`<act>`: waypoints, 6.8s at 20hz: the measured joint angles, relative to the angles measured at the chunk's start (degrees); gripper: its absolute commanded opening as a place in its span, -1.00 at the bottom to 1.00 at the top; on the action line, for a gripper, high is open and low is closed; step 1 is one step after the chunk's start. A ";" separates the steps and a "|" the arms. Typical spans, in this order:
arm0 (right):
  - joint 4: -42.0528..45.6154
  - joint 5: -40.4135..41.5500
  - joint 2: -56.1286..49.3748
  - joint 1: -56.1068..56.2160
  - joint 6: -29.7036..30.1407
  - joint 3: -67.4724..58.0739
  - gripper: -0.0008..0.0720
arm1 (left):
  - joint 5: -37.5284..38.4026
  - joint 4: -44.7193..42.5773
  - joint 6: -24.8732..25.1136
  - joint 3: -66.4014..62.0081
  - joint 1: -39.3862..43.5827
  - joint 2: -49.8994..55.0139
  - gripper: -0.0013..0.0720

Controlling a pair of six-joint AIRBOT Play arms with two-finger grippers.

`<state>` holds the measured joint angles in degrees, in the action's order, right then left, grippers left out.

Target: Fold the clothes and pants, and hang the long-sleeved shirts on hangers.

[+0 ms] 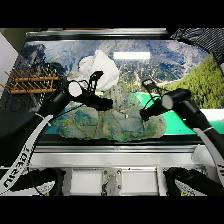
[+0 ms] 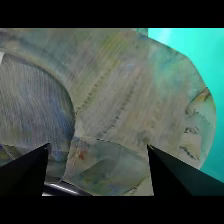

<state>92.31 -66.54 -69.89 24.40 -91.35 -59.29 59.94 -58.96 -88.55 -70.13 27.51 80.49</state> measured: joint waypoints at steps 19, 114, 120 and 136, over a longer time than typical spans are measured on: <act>25.86 -6.40 -9.62 10.16 -19.37 -0.79 -0.94 | 8.31 -4.72 1.03 0.00 -3.06 -10.16 -0.94; -5.55 -16.20 6.19 2.84 -11.93 -14.64 -0.94 | -5.27 -54.84 -8.46 -15.39 -37.81 26.18 -0.94; -5.57 -16.17 6.19 2.84 -11.93 -14.64 -0.94 | -2.12 -54.93 -6.80 -15.41 -36.65 16.72 -0.94; -5.57 -16.20 6.19 2.84 -11.93 -14.64 -0.94 | 29.00 -20.70 41.44 -15.41 -23.96 -11.65 -0.95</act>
<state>86.74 -82.74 -63.70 27.24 -103.28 -73.93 88.95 -79.66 -47.11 -85.54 3.55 68.84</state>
